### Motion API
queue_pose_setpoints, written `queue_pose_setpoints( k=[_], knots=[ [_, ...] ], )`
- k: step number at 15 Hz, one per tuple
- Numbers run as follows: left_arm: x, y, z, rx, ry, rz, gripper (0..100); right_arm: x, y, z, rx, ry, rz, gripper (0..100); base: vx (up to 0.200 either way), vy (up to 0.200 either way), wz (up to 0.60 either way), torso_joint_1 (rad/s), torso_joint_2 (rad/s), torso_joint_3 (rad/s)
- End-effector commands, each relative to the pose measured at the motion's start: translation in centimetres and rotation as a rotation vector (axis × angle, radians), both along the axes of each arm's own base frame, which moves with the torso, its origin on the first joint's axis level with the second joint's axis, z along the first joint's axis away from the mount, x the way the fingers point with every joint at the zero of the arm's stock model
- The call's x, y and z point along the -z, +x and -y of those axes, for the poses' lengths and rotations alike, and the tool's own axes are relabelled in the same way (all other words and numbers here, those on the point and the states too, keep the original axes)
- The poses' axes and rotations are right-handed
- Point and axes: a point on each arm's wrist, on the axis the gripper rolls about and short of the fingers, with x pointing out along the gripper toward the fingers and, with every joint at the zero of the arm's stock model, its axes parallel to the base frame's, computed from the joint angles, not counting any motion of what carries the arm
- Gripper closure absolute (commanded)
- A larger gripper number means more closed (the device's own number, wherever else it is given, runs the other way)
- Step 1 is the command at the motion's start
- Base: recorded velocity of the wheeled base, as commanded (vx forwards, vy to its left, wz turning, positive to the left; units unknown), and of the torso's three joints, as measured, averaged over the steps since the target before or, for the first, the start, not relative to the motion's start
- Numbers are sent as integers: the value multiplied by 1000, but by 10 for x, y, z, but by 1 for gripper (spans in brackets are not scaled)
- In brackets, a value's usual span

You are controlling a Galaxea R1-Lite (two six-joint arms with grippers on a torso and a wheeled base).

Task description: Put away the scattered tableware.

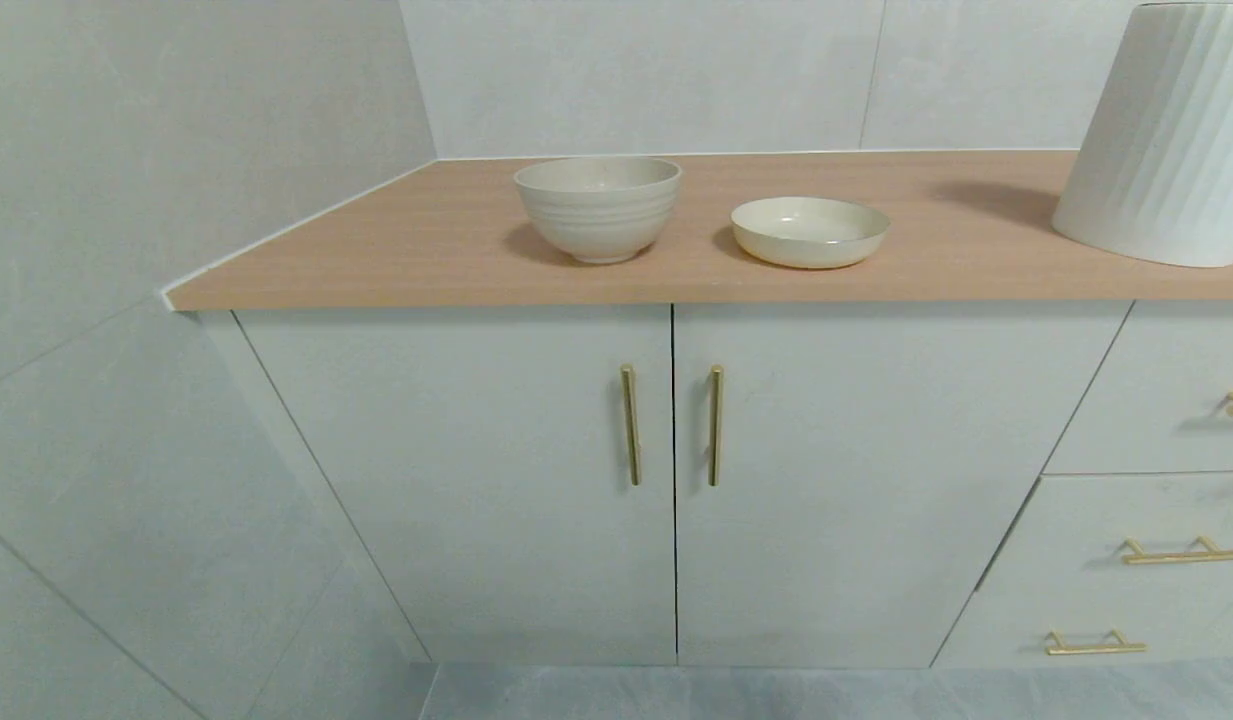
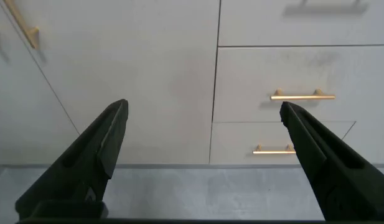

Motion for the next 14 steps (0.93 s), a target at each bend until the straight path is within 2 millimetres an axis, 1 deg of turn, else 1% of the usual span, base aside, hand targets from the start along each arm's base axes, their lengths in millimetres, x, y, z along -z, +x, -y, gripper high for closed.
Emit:
queue_pose_setpoints(
  k=[1,2,3,4,5,7,8,9,10,12,13,14],
  knots=[
    [0,0,0,0,-1,0,0,-14,-1,-1,-51,0,25,0,0,0,0,0,0,0],
    [0,0,0,0,-1,0,0,-59,-10,-2,-146,45,119,0,0,0,0,0,0,0],
    [0,0,0,0,-1,0,0,-92,-13,-3,-229,98,147,0,0,0,0,0,0,0],
    [0,0,0,0,-1,0,0,-110,4,-6,-338,101,44,0,0,0,0,0,0,0],
    [0,0,0,0,-1,0,0,-119,26,-9,-440,116,-59,0,0,0,0,0,0,0],
    [0,0,0,0,-1,0,0,-129,72,-15,-607,160,-251,0,0,0,0,0,0,0],
    [0,0,0,0,-1,0,0,-132,89,-21,-682,165,-304,0,0,0,0,0,0,0],
    [0,0,0,0,-1,0,0,-132,90,-22,-689,165,-308,0,0,0,0,0,0,0],
    [0,0,0,0,-1,0,0,-139,127,-47,-854,165,-379,0,0,0,0,0,0,0],
    [0,0,0,0,-1,0,0,-138,164,-86,-996,171,-435,0,0,0,0,0,0,0],
    [0,0,0,0,-1,0,0,-134,183,-104,-1036,166,-437,0,0,0,0,0,0,0],
    [0,0,0,0,-1,0,0,-132,190,-109,-1040,163,-431,0,0,0,0,0,0,0]
  ],
)
